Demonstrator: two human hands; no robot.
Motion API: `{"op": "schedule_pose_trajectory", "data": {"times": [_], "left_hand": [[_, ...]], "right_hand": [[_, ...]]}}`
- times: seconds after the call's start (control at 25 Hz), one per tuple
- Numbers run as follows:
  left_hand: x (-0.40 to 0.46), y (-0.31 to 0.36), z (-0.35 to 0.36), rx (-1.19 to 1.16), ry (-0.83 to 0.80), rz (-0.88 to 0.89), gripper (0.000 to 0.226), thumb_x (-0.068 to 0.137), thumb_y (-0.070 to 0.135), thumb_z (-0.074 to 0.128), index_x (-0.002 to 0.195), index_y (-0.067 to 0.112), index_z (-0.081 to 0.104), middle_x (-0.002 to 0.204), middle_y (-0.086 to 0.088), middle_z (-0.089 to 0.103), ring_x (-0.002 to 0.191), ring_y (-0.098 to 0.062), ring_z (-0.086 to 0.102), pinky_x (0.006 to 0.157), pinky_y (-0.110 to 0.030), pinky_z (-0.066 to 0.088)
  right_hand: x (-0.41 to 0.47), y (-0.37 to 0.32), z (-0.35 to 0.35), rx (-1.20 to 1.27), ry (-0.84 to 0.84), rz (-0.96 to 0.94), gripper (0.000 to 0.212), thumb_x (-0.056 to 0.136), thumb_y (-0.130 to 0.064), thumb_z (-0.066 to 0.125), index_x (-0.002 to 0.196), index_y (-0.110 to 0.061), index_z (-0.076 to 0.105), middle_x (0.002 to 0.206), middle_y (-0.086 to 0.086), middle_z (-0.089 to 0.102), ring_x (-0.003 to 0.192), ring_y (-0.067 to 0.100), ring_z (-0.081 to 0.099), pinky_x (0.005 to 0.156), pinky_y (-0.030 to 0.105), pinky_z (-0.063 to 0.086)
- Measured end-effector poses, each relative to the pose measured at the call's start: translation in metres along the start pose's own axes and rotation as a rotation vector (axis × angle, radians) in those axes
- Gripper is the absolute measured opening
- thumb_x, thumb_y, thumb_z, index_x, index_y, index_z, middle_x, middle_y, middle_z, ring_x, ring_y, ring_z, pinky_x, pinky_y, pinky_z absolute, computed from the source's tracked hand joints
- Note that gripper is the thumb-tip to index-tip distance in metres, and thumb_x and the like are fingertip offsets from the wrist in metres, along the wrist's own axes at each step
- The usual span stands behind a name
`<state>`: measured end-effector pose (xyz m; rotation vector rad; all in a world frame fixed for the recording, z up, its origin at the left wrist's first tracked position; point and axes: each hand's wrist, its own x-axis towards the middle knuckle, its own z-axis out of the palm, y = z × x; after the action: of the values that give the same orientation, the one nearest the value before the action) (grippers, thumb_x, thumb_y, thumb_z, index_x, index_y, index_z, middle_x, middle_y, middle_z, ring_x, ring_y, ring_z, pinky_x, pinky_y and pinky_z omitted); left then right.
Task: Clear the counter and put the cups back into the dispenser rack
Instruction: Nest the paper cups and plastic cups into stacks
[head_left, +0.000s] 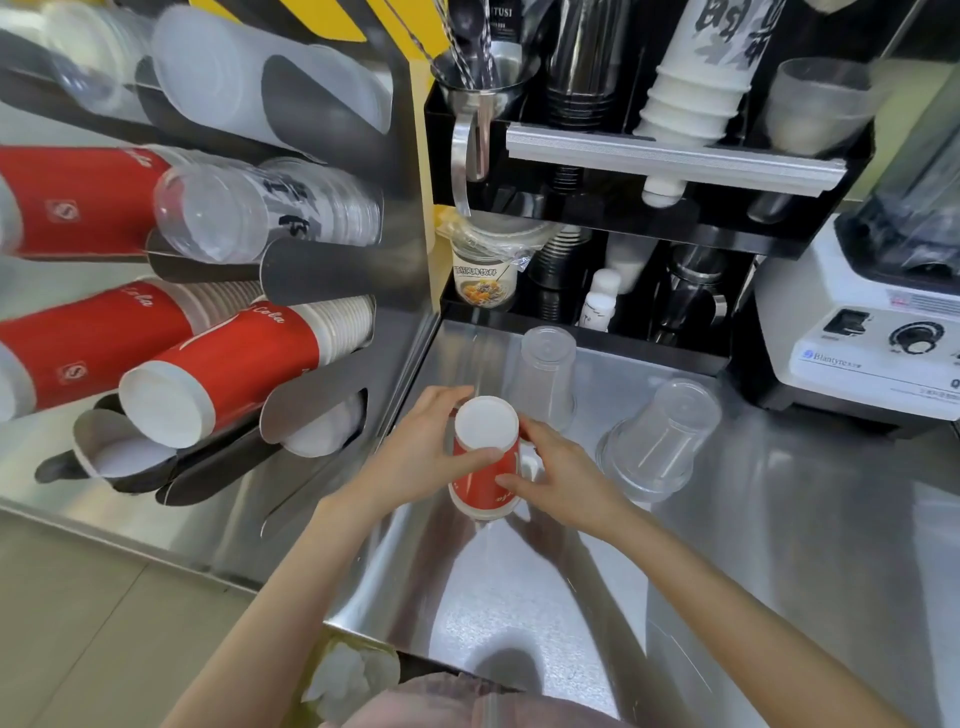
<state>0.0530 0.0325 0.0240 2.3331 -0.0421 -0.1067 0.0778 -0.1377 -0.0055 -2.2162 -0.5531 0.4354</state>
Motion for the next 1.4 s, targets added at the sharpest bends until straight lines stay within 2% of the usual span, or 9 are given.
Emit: {"op": "schedule_pose_trajectory", "data": {"times": [0.08, 0.16, 0.32, 0.48, 0.64, 0.76, 0.84, 1.04, 1.4], "left_hand": [[0.006, 0.004, -0.006, -0.103, 0.044, -0.020, 0.056, 0.083, 0.031, 0.059, 0.132, 0.014, 0.038, 0.131, -0.004, 0.044, 0.113, -0.011, 0.046, 0.098, -0.025, 0.036], [0.018, 0.008, -0.013, -0.184, 0.094, -0.032, 0.048, 0.086, 0.029, 0.055, 0.130, 0.014, 0.041, 0.134, -0.005, 0.046, 0.114, -0.013, 0.050, 0.094, -0.025, 0.037], [0.056, 0.012, -0.017, -0.102, 0.035, -0.026, 0.054, 0.086, 0.025, 0.057, 0.134, 0.013, 0.037, 0.140, -0.006, 0.045, 0.123, -0.018, 0.048, 0.099, -0.030, 0.039], [0.097, 0.006, -0.003, 0.067, -0.201, -0.033, 0.070, 0.081, 0.027, 0.063, 0.139, 0.011, 0.028, 0.146, -0.009, 0.037, 0.131, -0.023, 0.039, 0.110, -0.036, 0.033], [0.114, 0.002, 0.011, 0.056, -0.348, -0.036, 0.074, 0.078, 0.025, 0.068, 0.139, 0.014, 0.026, 0.144, -0.008, 0.040, 0.129, -0.023, 0.040, 0.107, -0.033, 0.034], [0.117, 0.005, 0.015, 0.001, -0.341, -0.008, 0.069, 0.078, 0.023, 0.068, 0.136, 0.016, 0.031, 0.139, -0.007, 0.044, 0.125, -0.024, 0.045, 0.095, -0.026, 0.035], [0.120, 0.006, 0.015, -0.032, -0.325, 0.003, 0.067, 0.077, 0.022, 0.069, 0.135, 0.016, 0.034, 0.137, -0.007, 0.047, 0.124, -0.023, 0.046, 0.096, -0.026, 0.035], [0.123, 0.015, 0.007, -0.071, -0.304, 0.046, 0.063, 0.078, 0.019, 0.068, 0.132, 0.015, 0.038, 0.132, -0.006, 0.050, 0.117, -0.013, 0.045, 0.097, -0.024, 0.035], [0.119, 0.043, -0.015, -0.140, -0.216, 0.191, 0.057, 0.078, 0.018, 0.067, 0.129, 0.015, 0.042, 0.130, -0.002, 0.052, 0.117, -0.014, 0.049, 0.095, -0.023, 0.039]], "right_hand": [[-0.003, -0.003, -0.012, -0.007, 0.049, -0.027, 0.061, 0.084, -0.024, 0.060, 0.138, -0.019, 0.031, 0.139, 0.005, 0.045, 0.125, 0.018, 0.045, 0.107, 0.032, 0.036], [-0.005, -0.006, -0.027, 0.031, 0.194, -0.073, 0.050, 0.086, -0.020, 0.057, 0.133, -0.016, 0.040, 0.133, 0.005, 0.051, 0.119, 0.015, 0.050, 0.106, 0.033, 0.039], [0.010, -0.006, -0.056, -0.001, 0.401, -0.039, 0.049, 0.086, -0.017, 0.057, 0.133, -0.015, 0.040, 0.133, 0.004, 0.048, 0.120, 0.016, 0.047, 0.104, 0.028, 0.036], [0.033, -0.001, -0.067, -0.092, 0.309, 0.073, 0.066, 0.085, -0.025, 0.058, 0.141, -0.014, 0.023, 0.146, 0.006, 0.034, 0.131, 0.020, 0.037, 0.105, 0.025, 0.028], [0.051, 0.001, -0.066, -0.149, 0.224, 0.133, 0.073, 0.084, -0.023, 0.061, 0.142, -0.013, 0.017, 0.149, 0.009, 0.028, 0.134, 0.022, 0.033, 0.102, 0.022, 0.024], [0.058, 0.000, -0.066, -0.153, 0.216, 0.137, 0.071, 0.084, -0.020, 0.061, 0.141, -0.009, 0.020, 0.148, 0.011, 0.031, 0.134, 0.023, 0.034, 0.101, 0.019, 0.022], [0.060, 0.000, -0.067, -0.157, 0.222, 0.125, 0.068, 0.083, -0.019, 0.061, 0.139, -0.009, 0.025, 0.146, 0.010, 0.035, 0.133, 0.023, 0.036, 0.100, 0.018, 0.022], [0.064, -0.002, -0.074, -0.131, 0.262, 0.100, 0.065, 0.082, -0.021, 0.063, 0.137, -0.010, 0.031, 0.142, 0.009, 0.041, 0.131, 0.021, 0.039, 0.107, 0.028, 0.030], [0.054, -0.021, -0.098, -0.062, 0.372, 0.004, 0.063, 0.080, -0.022, 0.066, 0.135, -0.012, 0.036, 0.139, 0.005, 0.046, 0.128, 0.017, 0.044, 0.109, 0.035, 0.036]]}}
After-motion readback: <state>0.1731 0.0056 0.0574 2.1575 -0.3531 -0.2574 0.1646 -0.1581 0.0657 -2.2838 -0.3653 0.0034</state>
